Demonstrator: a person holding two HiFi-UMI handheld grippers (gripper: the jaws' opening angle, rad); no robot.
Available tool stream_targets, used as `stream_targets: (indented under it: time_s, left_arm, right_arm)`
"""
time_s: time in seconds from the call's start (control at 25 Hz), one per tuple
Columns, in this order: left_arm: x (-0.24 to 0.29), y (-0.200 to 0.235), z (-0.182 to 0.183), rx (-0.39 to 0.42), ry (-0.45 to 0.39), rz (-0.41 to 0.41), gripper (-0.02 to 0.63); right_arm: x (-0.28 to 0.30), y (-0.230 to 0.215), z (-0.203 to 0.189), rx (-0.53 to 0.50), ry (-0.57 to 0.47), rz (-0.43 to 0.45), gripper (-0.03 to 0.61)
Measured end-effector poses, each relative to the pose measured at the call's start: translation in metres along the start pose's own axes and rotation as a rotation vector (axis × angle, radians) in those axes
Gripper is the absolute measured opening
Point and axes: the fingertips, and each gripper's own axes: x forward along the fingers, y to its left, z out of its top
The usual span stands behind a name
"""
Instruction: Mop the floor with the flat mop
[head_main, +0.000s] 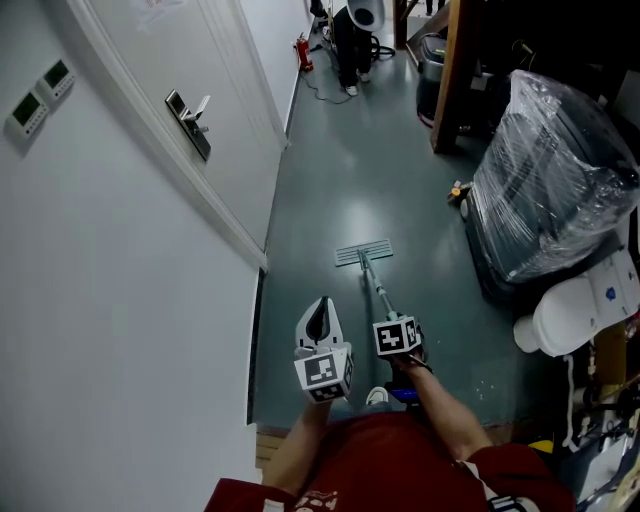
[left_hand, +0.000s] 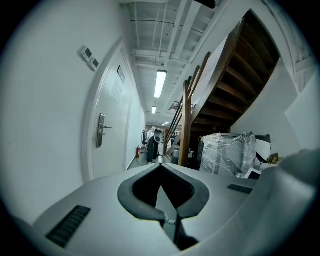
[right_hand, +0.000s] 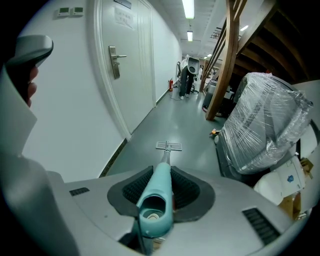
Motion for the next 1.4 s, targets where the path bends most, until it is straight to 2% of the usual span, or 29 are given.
stream_targets:
  time_s: [0.28, 0.64, 1.04, 1.4]
  left_arm:
    - [0.011, -0.017, 0.0, -0.001, -0.009, 0.004, 0.015]
    - [0.065, -0.017, 0.005, -0.009, -0.017, -0.04, 0.014]
    - [0.146, 0.018, 0.036, -0.006, -0.044, -0.082, 0.015]
    - [0.215, 0.081, 0.061, -0.02, -0.036, -0.094, 0.015]
  right_arm:
    - [0.006, -0.015, 0.008, -0.011, -0.003, 0.012, 0.118]
    - [0.029, -0.021, 0.042, -0.007, -0.013, 0.013, 0.118]
    - [0.064, -0.014, 0.115, 0.002, -0.007, 0.003, 0.118]
    - [0.107, 0.009, 0.193, 0.013, -0.002, -0.024, 0.118]
